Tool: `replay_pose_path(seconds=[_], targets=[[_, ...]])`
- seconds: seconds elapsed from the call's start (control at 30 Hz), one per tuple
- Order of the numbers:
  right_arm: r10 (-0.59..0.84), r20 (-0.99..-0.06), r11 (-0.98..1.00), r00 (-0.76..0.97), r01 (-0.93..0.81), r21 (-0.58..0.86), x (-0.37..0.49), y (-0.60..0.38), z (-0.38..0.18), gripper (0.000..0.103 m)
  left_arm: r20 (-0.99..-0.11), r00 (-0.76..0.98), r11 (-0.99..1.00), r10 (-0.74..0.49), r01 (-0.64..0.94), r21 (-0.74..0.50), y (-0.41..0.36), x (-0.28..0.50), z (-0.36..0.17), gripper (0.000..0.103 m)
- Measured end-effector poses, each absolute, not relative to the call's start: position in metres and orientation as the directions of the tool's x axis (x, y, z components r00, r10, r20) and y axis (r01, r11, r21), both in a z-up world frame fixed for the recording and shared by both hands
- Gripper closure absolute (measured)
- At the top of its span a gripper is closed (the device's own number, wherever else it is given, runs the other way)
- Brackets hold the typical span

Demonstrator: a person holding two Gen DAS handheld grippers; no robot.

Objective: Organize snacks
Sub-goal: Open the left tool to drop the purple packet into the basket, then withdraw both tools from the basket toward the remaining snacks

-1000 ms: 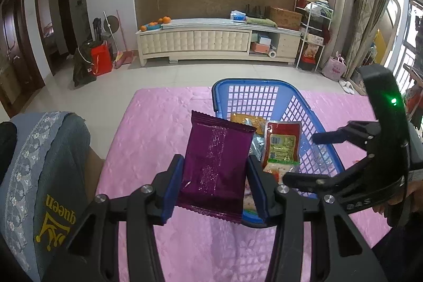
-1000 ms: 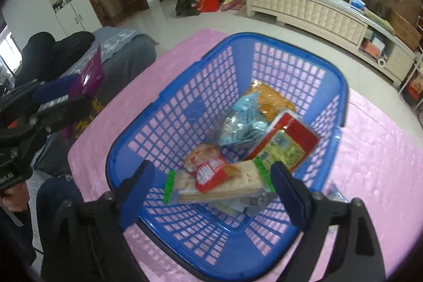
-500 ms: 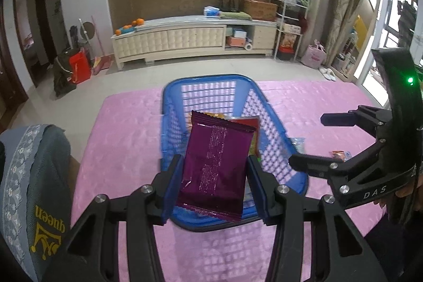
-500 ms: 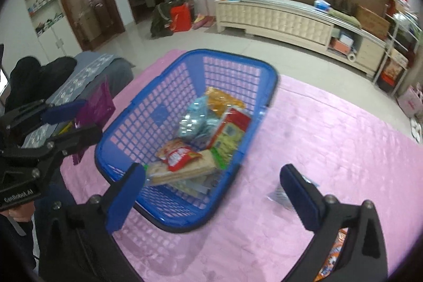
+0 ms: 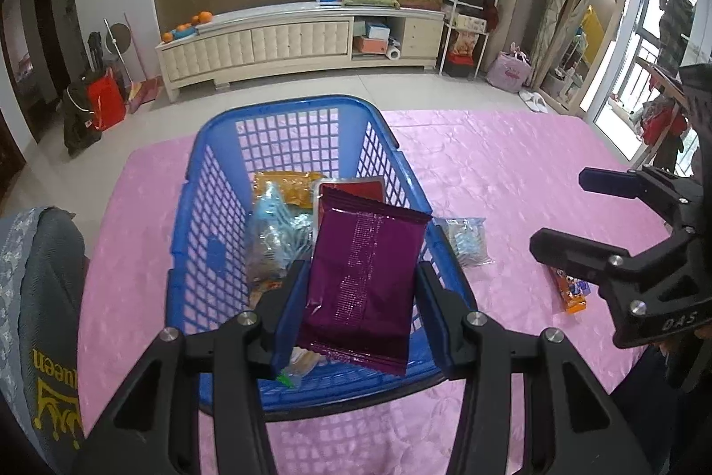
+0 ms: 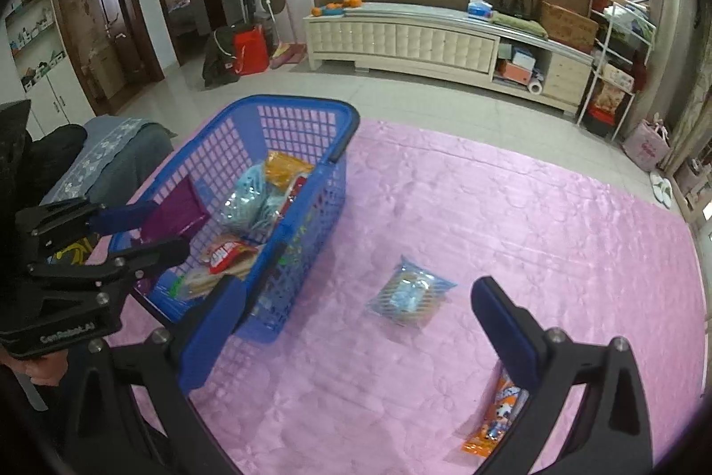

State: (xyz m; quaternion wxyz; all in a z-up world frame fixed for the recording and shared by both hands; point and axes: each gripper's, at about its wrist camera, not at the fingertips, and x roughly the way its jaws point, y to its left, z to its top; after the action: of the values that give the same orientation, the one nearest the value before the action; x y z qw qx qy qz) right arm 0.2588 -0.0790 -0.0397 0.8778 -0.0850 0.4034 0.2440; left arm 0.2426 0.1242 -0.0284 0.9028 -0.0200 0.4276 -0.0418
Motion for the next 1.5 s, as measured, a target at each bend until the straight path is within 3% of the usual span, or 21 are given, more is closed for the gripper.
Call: replay_pose_path(seconds=[0.2, 0.33, 0.9, 1.13, 1.5], targets=[[0.356, -0.742, 0.886, 0.568, -0.459, 0.074, 0.260, -0.092, -0.045, 0.000, -0.764, 0.639, 0.996, -0.089, 0.067, -0.060, 0.117, 0.248, -0.032, 0.057], [0.356, -0.736, 0.899, 0.576, -0.426, 0.101, 0.261, -0.105, -0.046, 0.000, -0.772, 0.626, 0.994, -0.109, 0.082, -0.074, 0.113, 0.247, -0.036, 0.042], [0.353, -0.718, 0.906, 0.600, -0.411, 0.101, 0.243, -0.132, -0.030, 0.000, -0.740, 0.662, 0.990, -0.120, 0.140, -0.036, 0.083, 0.220, -0.010, 0.034], [0.341, -0.703, 0.913, 0.624, -0.398, 0.090, 0.229, -0.153, -0.022, 0.000, -0.723, 0.677, 0.982, -0.138, 0.186, -0.014, 0.052, 0.216, 0.001, 0.023], [0.308, -0.707, 0.935, 0.637, -0.340, 0.101, 0.225, -0.201, -0.034, 0.000, -0.743, 0.651, 0.966, -0.156, 0.256, 0.021, -0.007, 0.236, -0.007, 0.021]])
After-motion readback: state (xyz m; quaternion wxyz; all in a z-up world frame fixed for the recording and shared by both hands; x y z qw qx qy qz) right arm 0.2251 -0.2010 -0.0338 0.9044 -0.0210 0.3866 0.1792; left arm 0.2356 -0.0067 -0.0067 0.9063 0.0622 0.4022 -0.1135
